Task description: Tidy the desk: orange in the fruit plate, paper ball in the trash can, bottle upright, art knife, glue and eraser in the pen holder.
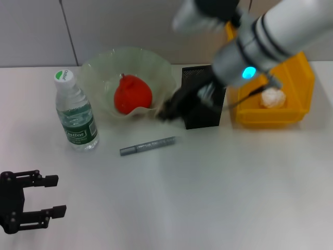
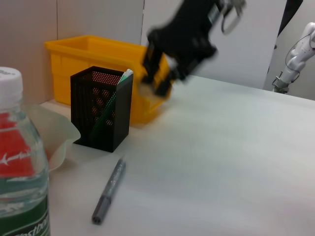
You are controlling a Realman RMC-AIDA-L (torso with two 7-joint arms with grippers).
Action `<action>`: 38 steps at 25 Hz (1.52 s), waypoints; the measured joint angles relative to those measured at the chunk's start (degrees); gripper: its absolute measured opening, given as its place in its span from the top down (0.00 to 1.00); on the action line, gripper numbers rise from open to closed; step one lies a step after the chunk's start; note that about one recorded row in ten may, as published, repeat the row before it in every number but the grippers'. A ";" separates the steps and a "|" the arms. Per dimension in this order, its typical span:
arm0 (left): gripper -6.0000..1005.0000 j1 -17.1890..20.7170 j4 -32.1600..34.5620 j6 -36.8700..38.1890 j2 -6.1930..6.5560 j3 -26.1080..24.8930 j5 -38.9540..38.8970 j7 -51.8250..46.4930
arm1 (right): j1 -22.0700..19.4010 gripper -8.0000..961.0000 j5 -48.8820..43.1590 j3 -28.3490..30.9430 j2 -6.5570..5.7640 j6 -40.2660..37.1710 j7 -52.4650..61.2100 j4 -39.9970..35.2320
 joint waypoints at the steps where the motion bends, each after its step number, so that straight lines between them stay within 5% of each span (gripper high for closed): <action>1: 0.29 0.00 0.00 0.00 -0.02 0.00 0.00 0.00 | -0.14 0.70 -1.84 1.49 -0.04 -0.21 1.63 -1.55; 7: 0.29 -0.30 0.00 -0.05 -0.13 0.00 0.01 -0.01 | 1.17 0.69 -15.46 7.18 -0.08 2.54 10.04 -2.82; 26: 0.29 -0.51 0.00 -0.21 -0.03 0.00 0.01 0.00 | 3.07 0.66 -17.32 6.79 -0.02 13.12 10.17 6.95; 30: 0.29 -0.53 0.00 -0.23 -0.02 0.01 0.01 0.00 | 2.63 0.54 -17.32 6.84 0.02 14.49 10.12 6.97; 35: 0.29 -0.61 0.05 -0.15 -0.15 -0.32 -0.03 0.07 | -1.16 0.40 -9.88 7.39 0.03 19.76 6.71 5.42; 38: 0.29 -0.84 0.09 0.01 -0.49 -0.88 -0.12 0.08 | -6.42 0.37 7.71 10.13 -0.14 21.47 -5.19 3.72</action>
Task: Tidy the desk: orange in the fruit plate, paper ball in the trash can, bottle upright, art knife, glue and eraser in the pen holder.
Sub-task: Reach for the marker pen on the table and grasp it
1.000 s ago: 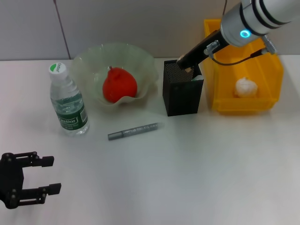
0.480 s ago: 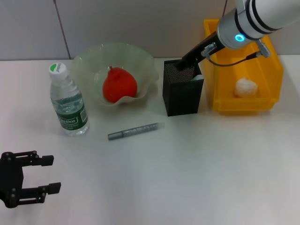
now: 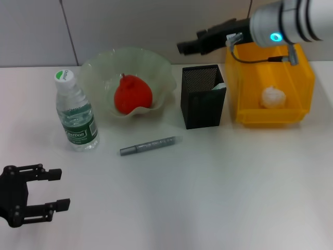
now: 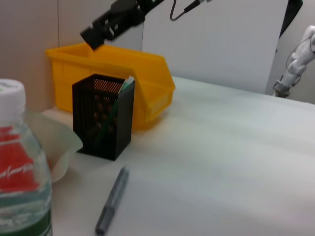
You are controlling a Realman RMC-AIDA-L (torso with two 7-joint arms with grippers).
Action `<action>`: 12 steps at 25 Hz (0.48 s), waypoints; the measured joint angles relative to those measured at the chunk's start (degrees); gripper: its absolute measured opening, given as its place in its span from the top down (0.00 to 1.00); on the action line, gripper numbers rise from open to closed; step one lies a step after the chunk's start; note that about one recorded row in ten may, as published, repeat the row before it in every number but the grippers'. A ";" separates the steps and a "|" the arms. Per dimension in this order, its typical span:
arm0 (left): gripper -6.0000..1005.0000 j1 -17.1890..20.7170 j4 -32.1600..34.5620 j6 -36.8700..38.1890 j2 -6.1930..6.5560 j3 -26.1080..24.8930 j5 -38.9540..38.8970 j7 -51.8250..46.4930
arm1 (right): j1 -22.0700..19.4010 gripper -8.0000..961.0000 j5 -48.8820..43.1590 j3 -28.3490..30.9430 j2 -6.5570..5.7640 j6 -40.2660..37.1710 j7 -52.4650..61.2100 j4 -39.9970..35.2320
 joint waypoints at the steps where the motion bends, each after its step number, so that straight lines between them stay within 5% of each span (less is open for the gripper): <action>1: 0.29 0.00 0.00 0.00 0.00 0.00 0.00 0.00 | 0.00 0.35 0.00 0.00 0.00 0.00 0.00 0.00; 4: 0.29 -0.47 0.00 0.30 -0.60 -0.59 -0.15 0.12 | -6.60 0.34 22.34 2.33 -0.22 -4.41 -18.04 0.37; 12: 0.29 -1.77 -0.05 2.14 -1.40 -0.61 -0.53 -0.29 | -14.67 0.34 36.60 7.19 -3.09 -26.14 -37.26 8.34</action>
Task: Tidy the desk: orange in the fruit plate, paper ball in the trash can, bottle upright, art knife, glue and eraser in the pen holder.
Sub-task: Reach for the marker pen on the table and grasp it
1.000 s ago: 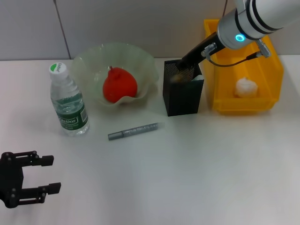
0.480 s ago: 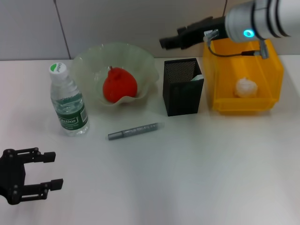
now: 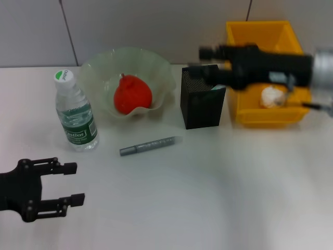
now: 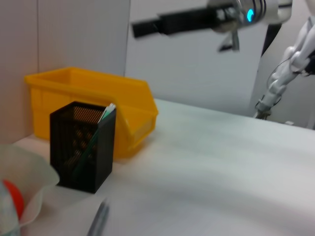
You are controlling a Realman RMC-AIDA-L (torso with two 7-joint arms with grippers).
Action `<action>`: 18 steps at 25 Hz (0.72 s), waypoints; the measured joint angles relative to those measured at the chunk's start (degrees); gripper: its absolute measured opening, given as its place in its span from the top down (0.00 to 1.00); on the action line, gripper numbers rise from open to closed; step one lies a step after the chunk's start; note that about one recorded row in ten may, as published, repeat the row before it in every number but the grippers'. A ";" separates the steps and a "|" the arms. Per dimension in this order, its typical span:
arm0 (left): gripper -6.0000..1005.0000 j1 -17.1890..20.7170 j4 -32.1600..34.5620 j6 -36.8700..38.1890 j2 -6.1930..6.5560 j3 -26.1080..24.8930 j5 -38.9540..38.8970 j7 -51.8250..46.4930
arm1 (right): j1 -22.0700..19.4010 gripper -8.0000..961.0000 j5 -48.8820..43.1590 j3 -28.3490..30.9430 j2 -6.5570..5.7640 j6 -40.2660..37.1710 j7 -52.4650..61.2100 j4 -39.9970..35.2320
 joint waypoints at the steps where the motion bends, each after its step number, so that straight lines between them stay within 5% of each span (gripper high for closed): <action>1: 0.29 0.00 0.00 0.00 0.00 0.00 0.00 0.00 | -0.56 0.34 -0.10 0.61 -0.47 -2.64 -1.17 1.31; 2: 0.29 0.00 0.00 0.00 0.00 0.00 0.00 0.00 | -1.75 0.34 -0.97 0.99 -1.68 -7.27 -3.31 4.11; 4: 0.29 0.00 0.00 0.00 0.00 0.00 0.00 0.00 | -2.26 0.34 -1.80 0.95 -2.16 -9.00 -4.09 5.17; 6: 0.29 -2.18 -0.08 0.88 -1.91 -0.53 -0.43 -0.85 | -3.40 0.34 -5.11 1.01 -2.47 -10.70 -4.82 6.11; 18: 0.29 -5.39 -0.17 -0.36 -5.05 -0.59 -1.43 -2.70 | -11.34 0.34 -12.31 1.98 0.45 -7.75 -18.35 6.30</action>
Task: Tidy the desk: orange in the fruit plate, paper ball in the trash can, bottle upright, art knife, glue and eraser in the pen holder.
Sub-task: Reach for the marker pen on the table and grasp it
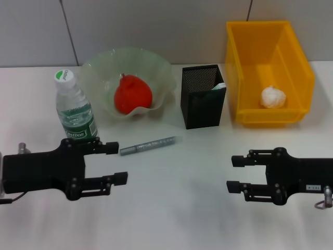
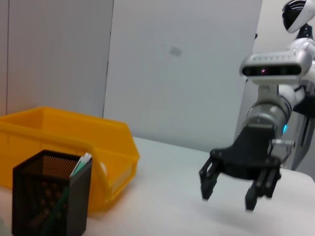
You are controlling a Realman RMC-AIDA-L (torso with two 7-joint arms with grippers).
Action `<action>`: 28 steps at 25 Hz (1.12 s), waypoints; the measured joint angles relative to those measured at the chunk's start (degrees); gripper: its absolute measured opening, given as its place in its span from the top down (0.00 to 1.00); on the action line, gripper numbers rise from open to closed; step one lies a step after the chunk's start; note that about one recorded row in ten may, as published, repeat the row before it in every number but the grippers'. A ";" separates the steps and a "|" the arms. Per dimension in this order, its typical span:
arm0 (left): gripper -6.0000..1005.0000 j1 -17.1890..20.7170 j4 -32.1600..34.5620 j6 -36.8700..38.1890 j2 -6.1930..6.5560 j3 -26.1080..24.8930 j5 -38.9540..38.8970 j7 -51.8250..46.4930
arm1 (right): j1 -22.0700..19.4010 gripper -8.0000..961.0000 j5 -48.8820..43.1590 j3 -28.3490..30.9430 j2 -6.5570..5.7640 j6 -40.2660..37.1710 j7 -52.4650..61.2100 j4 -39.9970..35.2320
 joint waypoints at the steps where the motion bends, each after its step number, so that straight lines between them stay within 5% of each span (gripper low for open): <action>1: 0.29 -0.24 0.37 -0.10 -0.43 -0.01 -0.04 -0.15 | -0.54 0.34 -0.03 0.11 0.23 0.82 -0.61 -0.18; 6: 0.29 -2.71 3.07 -1.19 -2.42 1.20 0.34 -2.10 | -3.73 0.34 -0.08 3.39 1.66 3.40 -4.80 -0.92; 15: 0.29 -7.33 4.65 -4.25 -2.52 5.13 0.32 -6.05 | -5.35 0.34 -0.14 6.66 2.50 4.35 -8.00 -0.20; 28: 0.30 -11.90 27.12 -11.79 -2.64 20.44 3.38 -27.80 | -4.80 0.34 -0.16 6.42 2.56 7.55 -8.08 1.08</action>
